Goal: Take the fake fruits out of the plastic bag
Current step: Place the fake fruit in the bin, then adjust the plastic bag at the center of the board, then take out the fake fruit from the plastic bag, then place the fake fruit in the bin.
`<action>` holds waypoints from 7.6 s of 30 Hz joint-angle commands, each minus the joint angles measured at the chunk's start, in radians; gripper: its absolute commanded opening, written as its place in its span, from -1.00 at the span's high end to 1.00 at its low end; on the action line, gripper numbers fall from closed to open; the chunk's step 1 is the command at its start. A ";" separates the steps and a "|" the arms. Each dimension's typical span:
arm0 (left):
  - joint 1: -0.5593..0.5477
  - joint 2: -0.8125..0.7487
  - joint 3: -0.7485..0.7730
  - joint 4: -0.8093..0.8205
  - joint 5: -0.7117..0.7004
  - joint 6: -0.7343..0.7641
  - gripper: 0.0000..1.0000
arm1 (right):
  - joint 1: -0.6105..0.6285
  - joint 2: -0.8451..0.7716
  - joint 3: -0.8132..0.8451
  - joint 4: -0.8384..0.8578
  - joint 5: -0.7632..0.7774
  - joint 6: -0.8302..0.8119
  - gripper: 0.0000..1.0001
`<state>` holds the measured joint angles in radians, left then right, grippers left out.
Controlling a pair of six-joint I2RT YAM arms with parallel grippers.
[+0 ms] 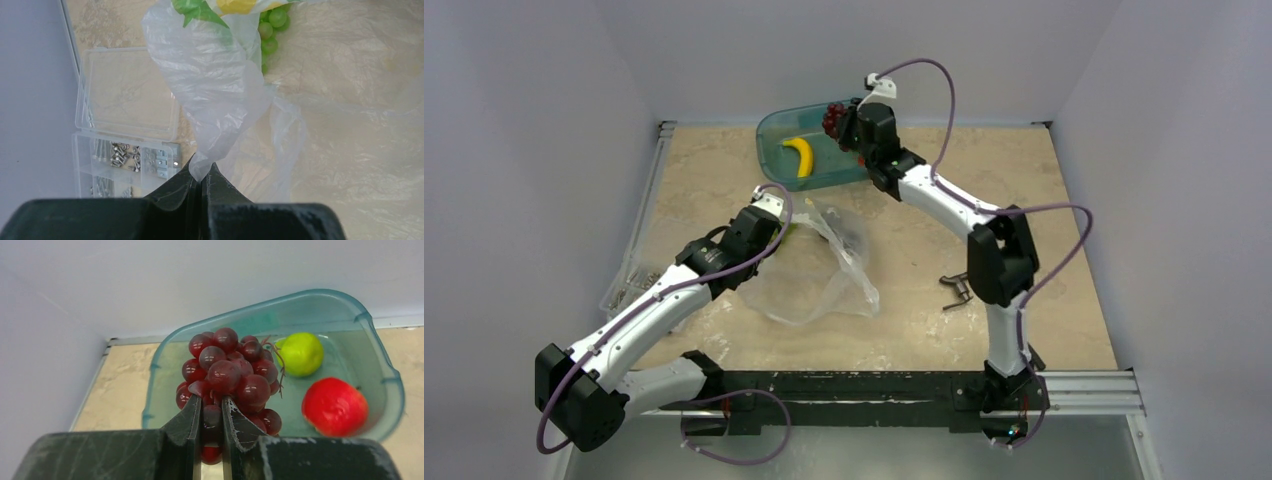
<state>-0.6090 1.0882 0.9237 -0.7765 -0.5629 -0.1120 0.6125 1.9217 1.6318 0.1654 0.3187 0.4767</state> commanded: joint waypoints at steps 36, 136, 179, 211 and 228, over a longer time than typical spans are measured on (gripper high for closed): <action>0.000 -0.061 0.027 0.029 0.017 0.005 1.00 | 0.401 -0.593 -0.733 0.219 -0.018 -0.163 -0.06; -0.039 -0.051 -0.002 0.052 0.187 0.072 1.00 | 0.374 0.068 -0.368 0.111 0.520 -0.158 -0.19; -0.042 -0.034 0.004 0.053 0.148 0.069 1.00 | 0.352 -0.267 -0.689 0.234 -0.006 -0.064 1.00; -0.042 -0.138 -0.037 0.086 -0.053 0.065 1.00 | 0.009 0.073 0.107 -0.115 0.072 -0.168 1.00; -0.044 -0.070 -0.018 0.072 0.072 0.072 1.00 | -0.035 0.397 0.513 -0.285 -0.021 -0.218 -0.58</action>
<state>-0.6487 1.0157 0.8936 -0.7227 -0.5137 -0.0570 0.5751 2.4397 2.1704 -0.1314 0.3164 0.2718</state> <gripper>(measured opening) 0.004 0.747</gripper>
